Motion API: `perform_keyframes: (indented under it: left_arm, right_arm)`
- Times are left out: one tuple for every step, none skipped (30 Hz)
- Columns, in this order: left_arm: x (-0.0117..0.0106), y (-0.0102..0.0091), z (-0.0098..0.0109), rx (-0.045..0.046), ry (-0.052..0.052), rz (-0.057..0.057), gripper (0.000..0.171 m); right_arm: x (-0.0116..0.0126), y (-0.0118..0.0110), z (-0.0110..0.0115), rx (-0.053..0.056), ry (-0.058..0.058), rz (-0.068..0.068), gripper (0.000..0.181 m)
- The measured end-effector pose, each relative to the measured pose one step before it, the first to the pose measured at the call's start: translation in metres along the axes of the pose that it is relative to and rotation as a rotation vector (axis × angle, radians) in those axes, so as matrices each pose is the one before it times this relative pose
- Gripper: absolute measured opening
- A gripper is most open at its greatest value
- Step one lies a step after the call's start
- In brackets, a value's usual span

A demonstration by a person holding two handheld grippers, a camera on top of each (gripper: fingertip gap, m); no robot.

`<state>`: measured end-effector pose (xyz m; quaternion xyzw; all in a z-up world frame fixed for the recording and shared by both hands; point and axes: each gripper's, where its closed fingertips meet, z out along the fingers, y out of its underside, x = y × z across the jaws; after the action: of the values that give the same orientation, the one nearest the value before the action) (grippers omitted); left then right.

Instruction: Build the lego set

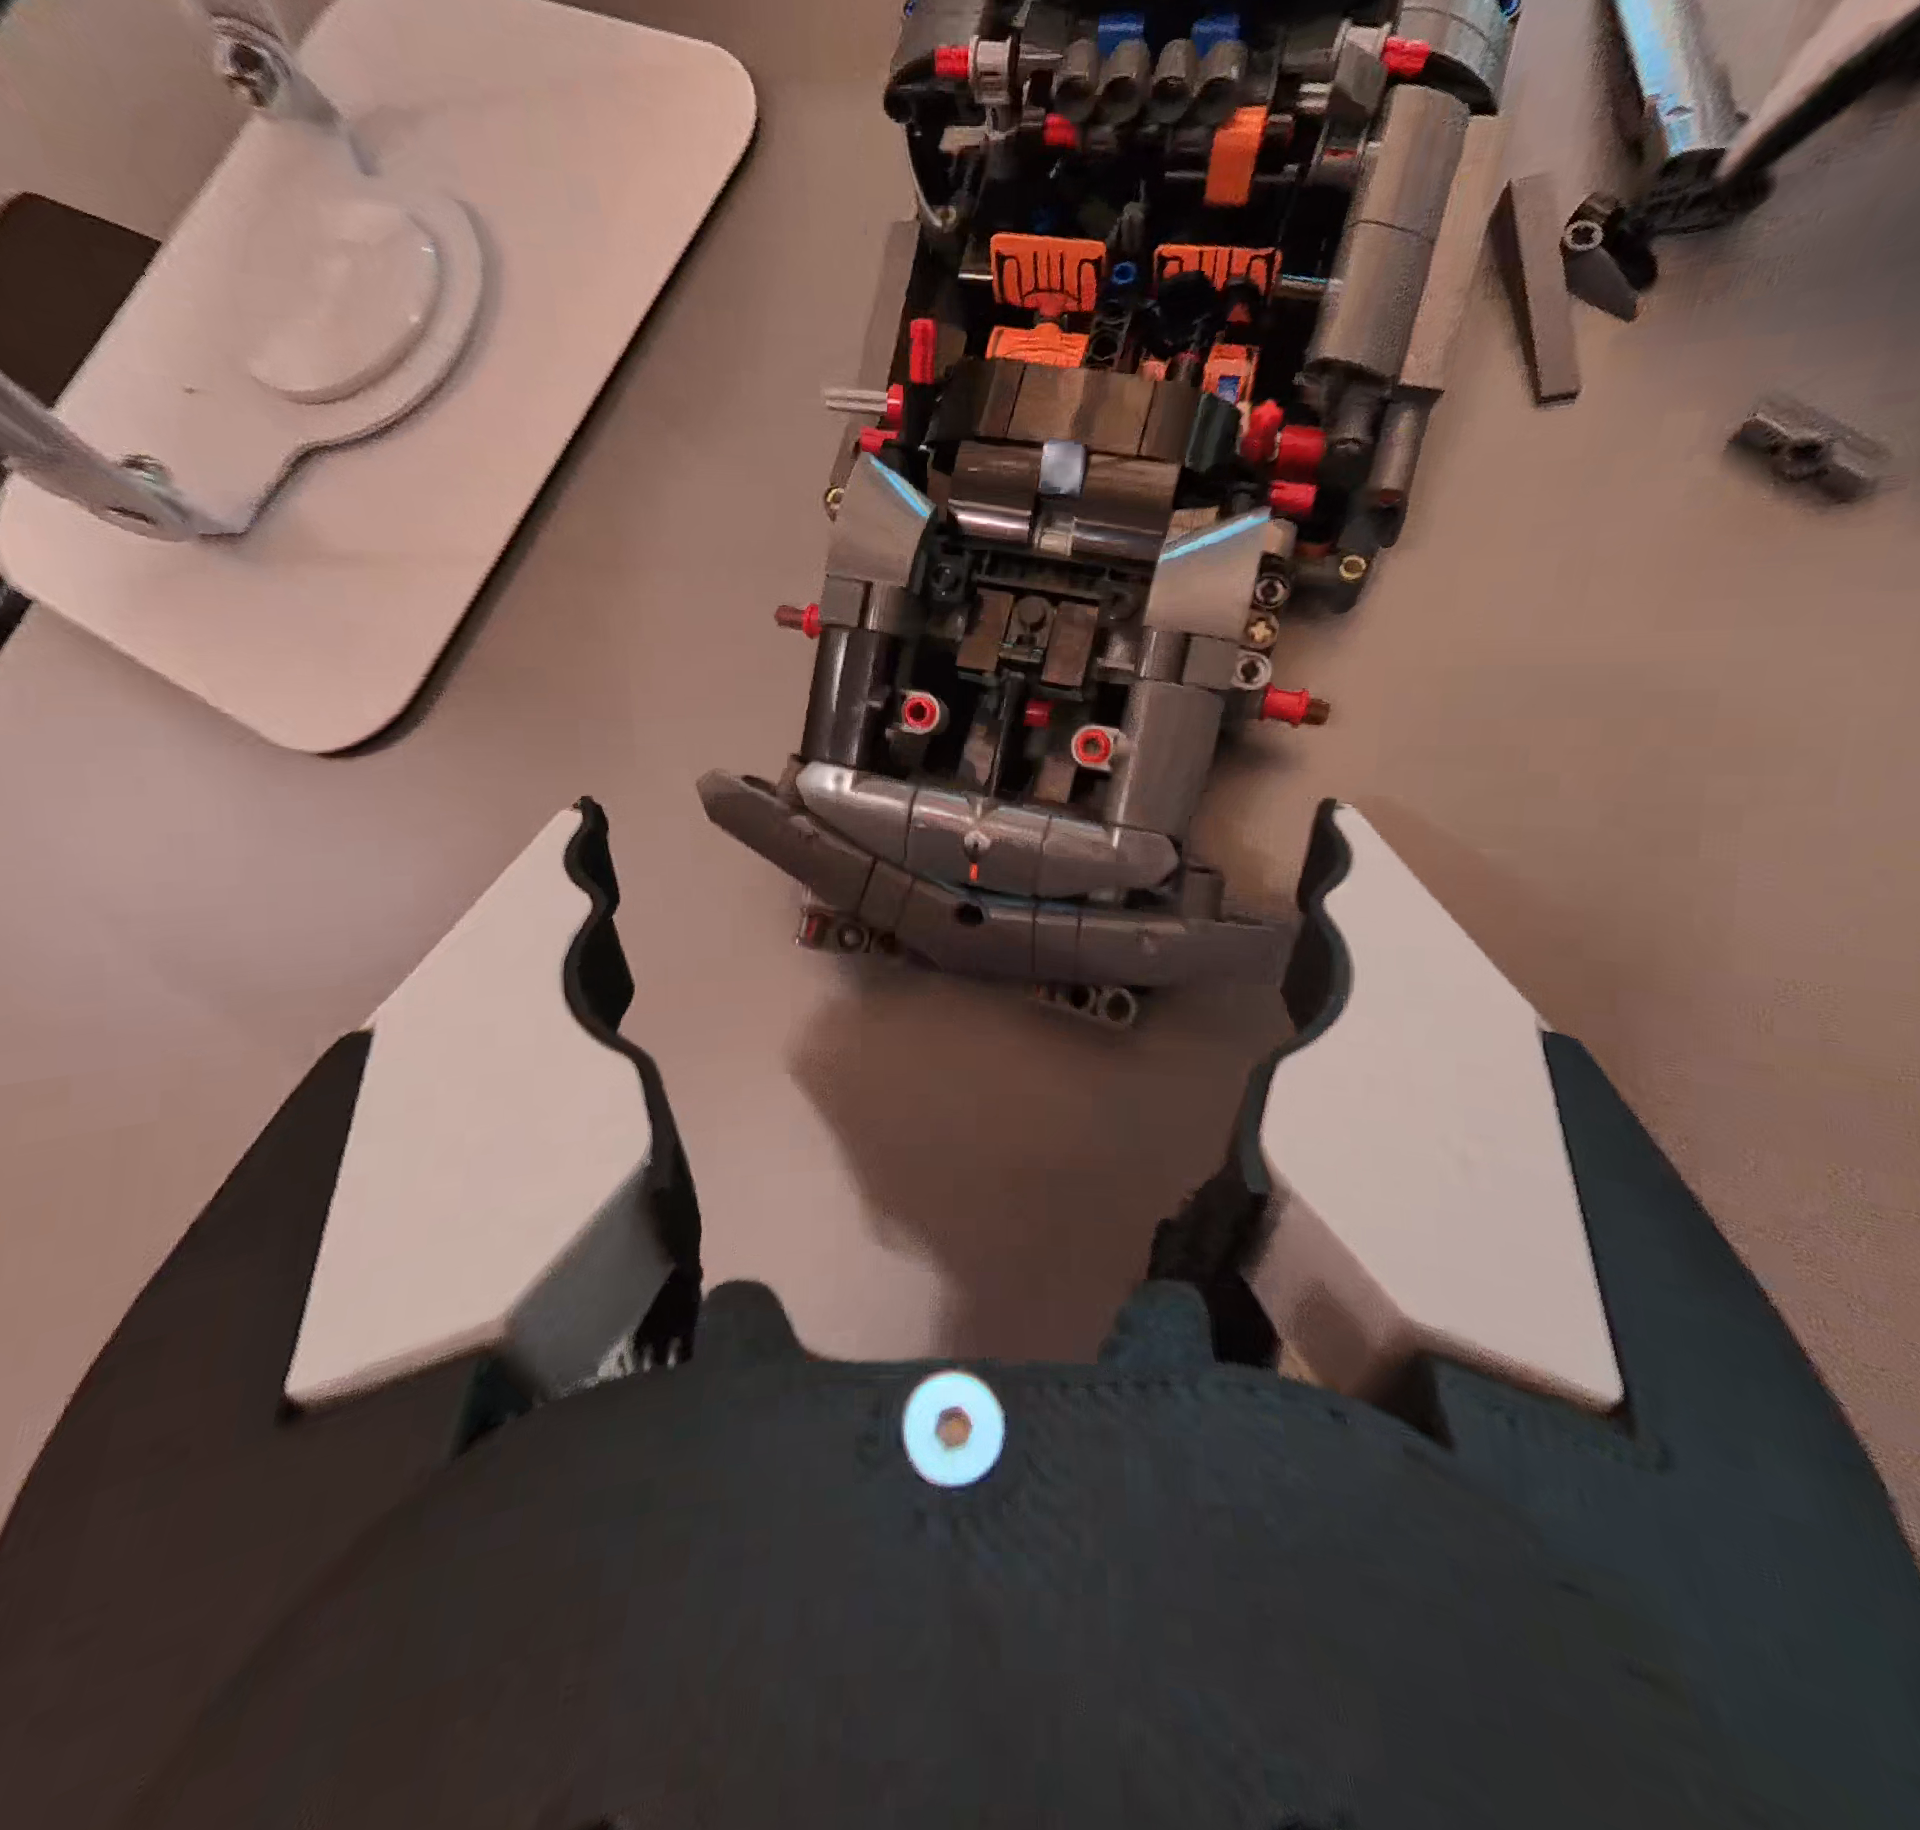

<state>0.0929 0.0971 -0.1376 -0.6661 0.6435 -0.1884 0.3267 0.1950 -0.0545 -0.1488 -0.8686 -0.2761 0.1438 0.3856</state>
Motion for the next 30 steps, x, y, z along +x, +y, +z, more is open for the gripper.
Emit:
perform_keyframes:
  left_arm:
    - [0.00051,-0.00175,0.00422,0.01144,0.0298,0.0024,0.130]
    - [0.00156,-0.00044,0.00418,0.00201,0.0310,-0.0001,0.128]
    - [0.00242,0.00179,0.00493,-0.01635,0.0359,-0.0092,0.129]
    - [0.00204,0.00297,0.00508,-0.02705,0.0243,-0.0015,0.130]
    - [0.00136,0.00268,0.00434,-0.02397,0.0093,0.0134,0.129]
    - [-0.00023,0.00186,0.00331,-0.01642,-0.0067,0.0124,0.131]
    - [-0.00024,0.00012,0.00097,-0.00643,-0.0047,0.0063,0.131]
    - [-0.00030,-0.00075,-0.00043,0.00538,0.0005,-0.0057,0.128]
    - [-0.00063,0.00043,-0.00023,0.00273,-0.0007,-0.0036,0.126]
    - [0.00046,-0.00001,-0.00030,0.00534,0.0043,-0.0039,0.127]
    - [0.00045,-0.00025,-0.00044,0.00472,0.0004,-0.0004,0.126]
    - [-0.00006,0.00049,-0.00008,-0.00013,-0.0038,0.0021,0.124]
    - [0.00001,0.00080,0.00015,-0.00470,-0.0027,0.0009,0.124]
    - [0.00025,0.00035,0.00002,-0.00433,-0.0003,-0.0025,0.125]
    - [0.00023,0.00003,0.00005,-0.00256,-0.0019,-0.0026,0.125]
    - [0.00034,-0.00014,0.00006,-0.00228,-0.0013,-0.0046,0.125]
    - [0.00051,0.00012,-0.00001,-0.00319,-0.0011,-0.0036,0.125]
    - [0.00065,0.00014,-0.00012,-0.00239,-0.0023,-0.0010,0.125]
    - [0.00066,-0.00005,-0.00018,-0.00031,-0.0033,-0.0032,0.125]
    - [0.00086,-0.00006,-0.00005,0.00088,-0.0012,-0.0075,0.125]
    - [0.00132,0.00044,-0.00003,-0.00084,0.0006,-0.0046,0.125]
    - [0.00237,0.00096,-0.00035,-0.00405,0.0065,-0.0036,0.126]
    - [0.00214,0.00003,-0.00112,-0.00112,0.0046,-0.0055,0.125]
    - [0.00167,-0.00012,-0.00103,0.00003,0.0008,-0.0063,0.123]
    - [0.00102,-0.00036,-0.00055,0.00204,-0.0053,-0.0059,0.123]
    - [0.00058,0.00022,-0.00010,-0.00110,-0.0072,-0.0055,0.123]
    - [0.00054,-0.00012,-0.00007,0.00202,-0.0061,-0.0059,0.123]
    - [0.00068,-0.00004,-0.00029,0.00000,-0.0036,-0.0073,0.123]
    - [0.00092,0.00001,-0.00057,-0.00058,-0.0021,-0.0051,0.123]
    - [0.00074,0.00008,-0.00071,-0.00050,-0.0008,-0.0074,0.123]
  right_arm:
    - [0.00410,-0.00257,0.00030,0.0109,0.0007,0.0381,0.066]
    - [0.00665,-0.00040,0.00133,-0.0101,0.0124,0.0415,0.077]
    - [0.00600,-0.00119,0.00137,-0.0056,0.0120,0.0197,0.081]
    - [0.00504,-0.00259,0.00077,0.0085,0.0139,0.0010,0.082]
    - [0.00366,-0.00283,0.00090,0.0073,0.0107,-0.0010,0.082]
    - [0.00313,-0.00401,0.00064,0.0130,0.0119,-0.0024,0.084]
    - [0.00070,-0.00418,0.00061,0.0159,0.0014,-0.0082,0.082]
    - [0.00058,-0.00148,0.00176,-0.0012,0.0010,-0.0073,0.081]
    - [0.00265,0.00097,0.00246,-0.0157,0.0116,-0.0038,0.081]
    - [0.00136,-0.00002,0.00209,-0.0079,0.0027,-0.0041,0.081]
    - [0.00084,-0.00299,0.00081,0.0134,0.0014,-0.0027,0.077]
    - [0.00099,-0.00294,0.00081,0.0122,0.0002,0.0070,0.077]
    - [0.00026,-0.00012,0.00196,-0.0090,-0.0093,0.0097,0.079]
    - [0.00155,0.00045,0.00221,-0.0128,-0.0022,0.0026,0.080]
    - [0.00273,-0.00057,0.00180,-0.0041,0.0072,-0.0018,0.082]
    - [0.00246,-0.00116,0.00146,-0.0016,0.0043,0.0020,0.082]
    - [0.00154,-0.00146,0.00129,0.0008,-0.0018,0.0037,0.082]
    - [0.00199,-0.00137,0.00135,0.0004,0.0005,0.0039,0.083]
    - [0.00232,-0.00094,0.00120,-0.0018,0.0030,0.0034,0.084]
    - [0.00242,-0.00068,0.00124,-0.0025,0.0021,0.0048,0.084]
    - [0.00172,0.00030,0.00148,-0.0087,-0.0056,0.0093,0.083]
    - [0.00109,0.00018,0.00168,-0.0066,-0.0092,0.0076,0.082]
    - [0.00147,-0.00097,0.00103,0.0007,-0.0033,0.0038,0.081]
    - [0.00030,-0.00106,0.00087,0.0001,-0.0062,-0.0014,0.082]
    - [0.00154,-0.00056,0.00054,-0.0047,0.0010,-0.0023,0.082]
    - [0.00167,-0.00093,0.00066,-0.0041,-0.0010,0.0002,0.082]
    - [0.00135,-0.00134,0.00063,-0.0030,-0.0059,0.0038,0.082]
    - [0.00159,-0.00129,0.00087,-0.0033,-0.0051,0.0004,0.082]
    - [0.00214,-0.00115,0.00102,-0.0032,-0.0011,-0.0022,0.082]
    - [0.00167,-0.00125,0.00123,-0.0023,-0.0036,-0.0029,0.082]
